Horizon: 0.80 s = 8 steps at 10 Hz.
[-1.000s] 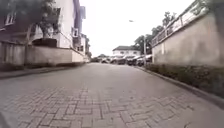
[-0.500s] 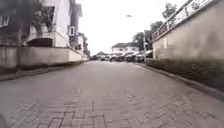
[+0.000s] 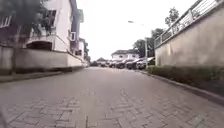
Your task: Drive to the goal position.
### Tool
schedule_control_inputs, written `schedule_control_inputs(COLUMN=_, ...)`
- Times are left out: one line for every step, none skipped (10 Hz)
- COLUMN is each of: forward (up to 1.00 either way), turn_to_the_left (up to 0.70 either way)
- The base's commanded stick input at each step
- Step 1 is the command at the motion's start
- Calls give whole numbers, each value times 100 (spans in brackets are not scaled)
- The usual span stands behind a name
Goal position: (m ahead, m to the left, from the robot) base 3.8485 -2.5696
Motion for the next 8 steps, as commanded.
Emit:
schedule_control_inputs(forward=70, turn_to_the_left=0)
schedule_control_inputs(forward=70, turn_to_the_left=0)
schedule_control_inputs(forward=70, turn_to_the_left=0)
schedule_control_inputs(forward=70, turn_to_the_left=0)
schedule_control_inputs(forward=70, turn_to_the_left=0)
schedule_control_inputs(forward=70, turn_to_the_left=0)
schedule_control_inputs(forward=70, turn_to_the_left=0)
schedule_control_inputs(forward=70, turn_to_the_left=0)
